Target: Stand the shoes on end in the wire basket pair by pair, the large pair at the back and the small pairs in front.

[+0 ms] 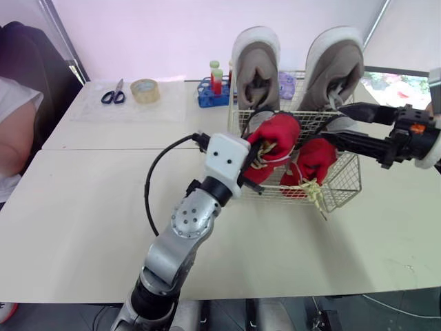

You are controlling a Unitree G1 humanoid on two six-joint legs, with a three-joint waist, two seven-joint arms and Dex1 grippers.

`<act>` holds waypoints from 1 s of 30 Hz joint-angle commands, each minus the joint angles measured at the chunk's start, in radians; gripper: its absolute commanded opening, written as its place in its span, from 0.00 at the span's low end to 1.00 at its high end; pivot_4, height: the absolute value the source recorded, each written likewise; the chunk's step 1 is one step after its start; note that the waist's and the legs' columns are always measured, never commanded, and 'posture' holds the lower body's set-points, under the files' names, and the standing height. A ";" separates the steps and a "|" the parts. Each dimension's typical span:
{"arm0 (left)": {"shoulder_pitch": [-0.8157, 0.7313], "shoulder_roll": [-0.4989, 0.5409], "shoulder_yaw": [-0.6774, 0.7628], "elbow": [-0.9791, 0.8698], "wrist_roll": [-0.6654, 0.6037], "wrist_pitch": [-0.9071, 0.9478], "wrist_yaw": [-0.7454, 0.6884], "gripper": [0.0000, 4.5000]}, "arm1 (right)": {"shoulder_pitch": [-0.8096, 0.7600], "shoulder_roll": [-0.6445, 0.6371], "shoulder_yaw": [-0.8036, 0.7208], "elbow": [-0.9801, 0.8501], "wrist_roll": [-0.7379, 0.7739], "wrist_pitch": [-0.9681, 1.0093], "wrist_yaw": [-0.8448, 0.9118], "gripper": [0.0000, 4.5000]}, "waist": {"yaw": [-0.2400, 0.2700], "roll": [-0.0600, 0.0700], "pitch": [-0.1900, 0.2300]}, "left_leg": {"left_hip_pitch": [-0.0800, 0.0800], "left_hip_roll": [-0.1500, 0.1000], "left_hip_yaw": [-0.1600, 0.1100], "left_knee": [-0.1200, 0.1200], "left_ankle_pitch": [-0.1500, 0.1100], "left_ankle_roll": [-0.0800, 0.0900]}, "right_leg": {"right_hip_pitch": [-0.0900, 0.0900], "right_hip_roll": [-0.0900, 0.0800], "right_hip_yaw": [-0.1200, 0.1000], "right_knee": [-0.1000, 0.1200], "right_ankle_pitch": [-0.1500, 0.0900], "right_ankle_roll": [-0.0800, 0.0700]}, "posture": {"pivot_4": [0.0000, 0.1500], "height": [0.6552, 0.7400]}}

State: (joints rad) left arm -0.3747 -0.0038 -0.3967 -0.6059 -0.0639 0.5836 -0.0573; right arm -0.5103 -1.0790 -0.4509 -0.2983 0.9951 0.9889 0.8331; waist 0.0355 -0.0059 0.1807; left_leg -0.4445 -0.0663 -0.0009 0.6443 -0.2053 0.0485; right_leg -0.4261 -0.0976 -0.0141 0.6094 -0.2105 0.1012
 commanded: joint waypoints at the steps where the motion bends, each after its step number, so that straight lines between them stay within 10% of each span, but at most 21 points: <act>1: 0.029 0.002 0.023 0.054 0.020 0.089 0.017 0.02 | -0.018 -0.007 -0.019 -0.006 0.002 -0.022 0.002 1.00 | 0.000 0.000 0.000 | 0.000 0.000 0.000 0.000 0.000 0.000 | 0.000 0.000 0.000 0.000 0.000 0.000 | 1.00 1.00; 9: 0.062 -0.019 0.078 0.023 -0.002 0.220 0.023 0.02 | -0.020 -0.009 -0.013 0.001 -0.002 -0.027 0.006 1.00 | -0.004 0.002 -0.001 | 0.000 0.001 0.000 0.000 0.000 0.000 | 0.000 0.000 0.000 0.000 -0.002 0.004 | 1.00 1.00; 18: 0.127 0.067 0.142 -0.116 -0.040 0.147 -0.058 0.92 | -0.031 0.002 0.011 0.020 -0.018 -0.046 0.017 1.00 | -0.026 0.002 -0.001 | -0.001 0.002 0.000 -0.002 0.000 0.000 | -0.001 0.000 -0.003 -0.003 -0.002 0.003 | 1.00 1.00; 30: 0.010 0.151 0.464 -0.291 -0.366 0.432 -0.187 0.92 | -0.049 0.042 0.078 0.079 -0.060 -0.106 0.070 1.00 | -0.021 0.002 0.000 | -0.003 0.004 0.000 -0.011 0.001 0.002 | -0.002 -0.004 -0.018 -0.013 0.003 -0.001 | 1.00 1.00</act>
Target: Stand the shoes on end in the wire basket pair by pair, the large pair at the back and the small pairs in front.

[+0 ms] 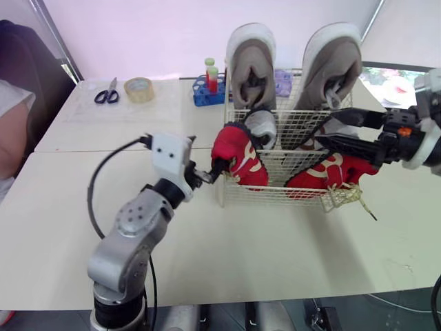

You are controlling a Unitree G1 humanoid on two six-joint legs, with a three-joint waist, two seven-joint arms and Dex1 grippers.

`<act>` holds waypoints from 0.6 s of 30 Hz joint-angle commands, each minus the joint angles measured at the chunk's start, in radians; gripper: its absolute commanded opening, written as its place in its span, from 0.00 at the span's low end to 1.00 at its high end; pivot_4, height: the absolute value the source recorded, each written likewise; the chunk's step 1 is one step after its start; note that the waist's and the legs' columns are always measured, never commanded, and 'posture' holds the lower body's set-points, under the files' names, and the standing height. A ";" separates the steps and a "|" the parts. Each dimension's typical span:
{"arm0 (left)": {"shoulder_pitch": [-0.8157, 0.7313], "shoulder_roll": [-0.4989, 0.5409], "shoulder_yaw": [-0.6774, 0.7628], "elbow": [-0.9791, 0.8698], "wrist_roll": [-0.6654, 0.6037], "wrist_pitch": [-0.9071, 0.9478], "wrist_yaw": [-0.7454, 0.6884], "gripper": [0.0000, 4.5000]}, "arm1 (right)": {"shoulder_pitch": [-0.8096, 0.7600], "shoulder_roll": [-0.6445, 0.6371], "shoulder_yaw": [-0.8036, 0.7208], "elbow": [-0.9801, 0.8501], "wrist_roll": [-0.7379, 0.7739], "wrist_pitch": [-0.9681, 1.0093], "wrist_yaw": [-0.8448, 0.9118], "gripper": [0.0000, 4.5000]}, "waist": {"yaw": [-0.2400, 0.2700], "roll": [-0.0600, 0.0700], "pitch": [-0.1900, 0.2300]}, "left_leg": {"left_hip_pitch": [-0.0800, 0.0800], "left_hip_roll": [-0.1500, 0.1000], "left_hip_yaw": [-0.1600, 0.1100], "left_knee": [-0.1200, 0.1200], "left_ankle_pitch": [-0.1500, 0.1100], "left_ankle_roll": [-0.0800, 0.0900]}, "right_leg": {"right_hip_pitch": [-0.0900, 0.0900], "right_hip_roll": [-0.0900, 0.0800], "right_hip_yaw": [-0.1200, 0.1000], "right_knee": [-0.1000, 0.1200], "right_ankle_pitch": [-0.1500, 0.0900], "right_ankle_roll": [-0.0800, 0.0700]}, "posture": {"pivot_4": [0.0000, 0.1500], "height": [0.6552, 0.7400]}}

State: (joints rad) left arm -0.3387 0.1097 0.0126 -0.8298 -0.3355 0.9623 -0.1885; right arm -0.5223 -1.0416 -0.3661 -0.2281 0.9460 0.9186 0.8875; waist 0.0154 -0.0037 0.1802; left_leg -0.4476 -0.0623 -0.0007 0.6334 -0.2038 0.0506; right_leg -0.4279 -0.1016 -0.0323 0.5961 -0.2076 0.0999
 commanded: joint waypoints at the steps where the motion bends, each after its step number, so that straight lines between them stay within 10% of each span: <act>1: -0.025 0.055 0.053 -0.076 -0.119 0.070 -0.072 0.92 | -0.041 0.011 -0.001 0.013 -0.013 -0.042 0.018 1.00 | -0.003 0.000 0.000 | 0.000 0.000 0.000 0.000 0.000 0.000 | 0.000 0.000 0.000 0.000 0.000 0.000 | 1.00 1.00; 18: -0.054 0.253 -0.056 -0.053 -0.180 0.169 -0.089 0.92 | 0.022 0.024 -0.062 -0.018 -0.016 -0.045 -0.002 1.00 | 0.025 0.000 0.000 | 0.002 0.000 0.000 0.001 0.000 -0.001 | 0.002 0.000 0.000 0.000 0.000 0.000 | 1.00 1.00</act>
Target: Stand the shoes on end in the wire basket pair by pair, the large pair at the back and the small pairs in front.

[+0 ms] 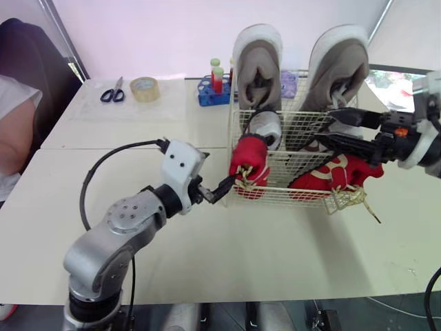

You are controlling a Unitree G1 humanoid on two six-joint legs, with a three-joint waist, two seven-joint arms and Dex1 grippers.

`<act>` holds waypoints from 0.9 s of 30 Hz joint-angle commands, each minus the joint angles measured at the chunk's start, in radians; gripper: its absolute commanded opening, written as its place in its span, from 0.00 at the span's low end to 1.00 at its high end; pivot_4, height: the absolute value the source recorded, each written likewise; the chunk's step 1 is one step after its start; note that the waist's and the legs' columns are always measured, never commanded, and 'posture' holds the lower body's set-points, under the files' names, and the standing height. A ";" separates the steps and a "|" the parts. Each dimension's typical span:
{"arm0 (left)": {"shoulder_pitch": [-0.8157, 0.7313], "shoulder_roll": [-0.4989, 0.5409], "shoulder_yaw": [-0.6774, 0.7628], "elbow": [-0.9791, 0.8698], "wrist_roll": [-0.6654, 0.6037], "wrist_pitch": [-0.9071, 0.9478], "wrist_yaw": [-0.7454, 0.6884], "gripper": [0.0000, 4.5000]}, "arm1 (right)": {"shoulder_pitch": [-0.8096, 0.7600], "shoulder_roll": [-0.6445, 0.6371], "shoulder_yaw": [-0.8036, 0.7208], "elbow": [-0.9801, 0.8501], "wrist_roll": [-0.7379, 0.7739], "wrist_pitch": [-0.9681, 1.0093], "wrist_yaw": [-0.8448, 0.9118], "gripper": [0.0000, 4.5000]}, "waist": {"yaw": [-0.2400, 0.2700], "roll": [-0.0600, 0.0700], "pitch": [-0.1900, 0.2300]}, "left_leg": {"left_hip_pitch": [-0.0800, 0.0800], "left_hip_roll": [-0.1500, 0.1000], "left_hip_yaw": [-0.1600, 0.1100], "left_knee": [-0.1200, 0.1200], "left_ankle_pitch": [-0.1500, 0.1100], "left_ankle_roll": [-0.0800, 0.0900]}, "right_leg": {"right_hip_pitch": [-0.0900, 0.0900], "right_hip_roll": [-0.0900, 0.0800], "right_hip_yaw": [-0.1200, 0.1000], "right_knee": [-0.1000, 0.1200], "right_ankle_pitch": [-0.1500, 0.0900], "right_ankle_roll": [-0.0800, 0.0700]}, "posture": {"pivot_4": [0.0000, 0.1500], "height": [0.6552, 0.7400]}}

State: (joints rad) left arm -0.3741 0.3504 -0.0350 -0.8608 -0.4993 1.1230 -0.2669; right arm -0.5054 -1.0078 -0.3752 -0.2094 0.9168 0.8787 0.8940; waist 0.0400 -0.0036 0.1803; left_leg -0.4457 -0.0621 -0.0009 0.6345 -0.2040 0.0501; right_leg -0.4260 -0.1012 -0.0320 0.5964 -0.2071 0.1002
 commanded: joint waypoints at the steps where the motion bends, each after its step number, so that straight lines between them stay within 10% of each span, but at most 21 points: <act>1: -0.022 0.018 -0.005 -0.021 -0.020 0.007 -0.011 0.92 | 0.008 -0.009 -0.054 -0.038 0.013 -0.005 -0.011 1.00 | 0.001 0.000 0.000 | 0.000 0.000 0.000 0.000 -0.001 -0.001 | 0.000 0.000 0.000 0.000 0.000 0.000 | 1.00 1.00; 15: -0.103 0.183 0.447 0.209 -0.052 -0.106 -0.016 0.92 | 0.076 -0.097 -0.195 -0.033 0.137 0.100 0.091 1.00 | -0.004 0.000 0.000 | 0.001 0.000 0.000 0.000 0.000 -0.002 | 0.001 0.001 0.000 0.000 0.000 -0.001 | 1.00 1.00; 27: 0.401 0.378 0.508 0.304 -0.240 -0.165 -0.447 0.92 | 0.443 -0.113 -0.445 -0.131 0.090 0.148 0.174 1.00 | 0.000 0.002 0.000 | 0.000 0.001 0.000 -0.003 -0.002 -0.005 | -0.001 -0.002 0.001 -0.002 0.000 -0.001 | 1.00 1.00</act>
State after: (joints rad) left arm 0.0345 0.7118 0.4581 -0.5650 -0.7311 1.0097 -0.6862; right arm -0.0767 -1.1266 -0.7430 -0.3245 1.0090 1.0317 1.0698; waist 0.0402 -0.0021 0.1805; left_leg -0.4460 -0.0607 -0.0003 0.6311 -0.2065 0.0454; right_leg -0.4268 -0.1034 -0.0312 0.5941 -0.2069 0.0987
